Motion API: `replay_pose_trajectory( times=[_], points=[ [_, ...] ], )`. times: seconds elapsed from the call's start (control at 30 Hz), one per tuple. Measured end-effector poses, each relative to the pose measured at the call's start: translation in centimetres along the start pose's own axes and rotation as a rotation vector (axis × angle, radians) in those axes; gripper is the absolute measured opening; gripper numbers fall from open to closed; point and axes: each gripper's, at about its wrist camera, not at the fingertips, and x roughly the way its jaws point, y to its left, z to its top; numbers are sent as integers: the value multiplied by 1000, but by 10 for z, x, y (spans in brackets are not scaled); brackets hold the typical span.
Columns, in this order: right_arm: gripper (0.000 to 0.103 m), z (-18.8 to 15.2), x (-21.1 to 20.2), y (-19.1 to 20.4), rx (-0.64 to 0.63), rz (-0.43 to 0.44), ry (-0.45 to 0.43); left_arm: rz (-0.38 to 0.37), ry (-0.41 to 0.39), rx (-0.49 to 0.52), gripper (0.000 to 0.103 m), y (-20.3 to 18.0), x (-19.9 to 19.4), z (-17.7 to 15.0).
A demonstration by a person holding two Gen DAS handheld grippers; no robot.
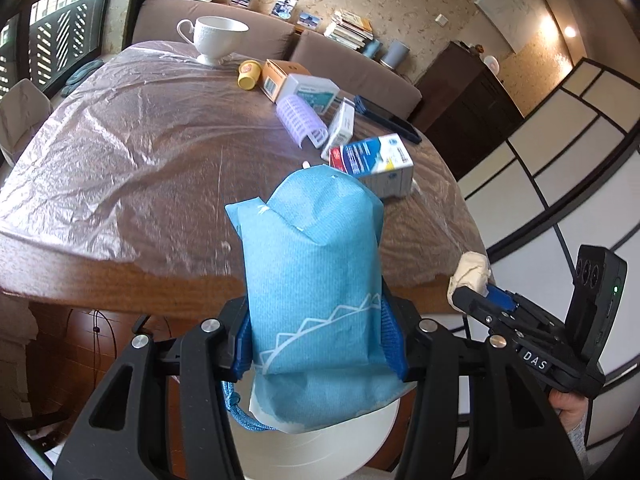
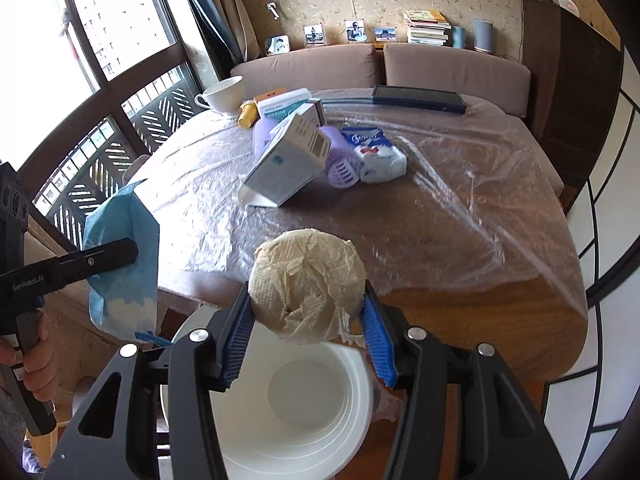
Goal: Collect trash
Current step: 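Carry the blue bag and tissue ball off the table toward the white bin, then lower the blue bag and tissue ball into the white bin with both tools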
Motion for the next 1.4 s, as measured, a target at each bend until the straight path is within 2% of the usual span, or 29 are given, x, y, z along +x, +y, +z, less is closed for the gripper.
replay_pose_trajectory(
  times=[0.37, 0.63, 0.8, 0.9, 1.03, 1.4],
  points=[
    [50, -55, 0, 35, 100, -59, 48, 17, 81, 134, 52, -3, -2, -46],
    [50, -91, 11, 45, 192, -91, 90, 49, 123, 145, 52, 3, 6, -76],
    [50, -98, 25, 44, 162, -118, 118, 99, 119, 137, 52, 3, 10, -86],
    [50, -96, 32, 40, 160, -103, 128, 107, 119, 104, 52, 2, 15, -90],
    [50, -95, 39, 35, 136, -98, 136, 156, 124, 123, 52, -3, 24, -96],
    [50, -96, 52, 25, 108, -90, 161, 208, 142, 114, 52, -3, 42, -101]
  ],
)
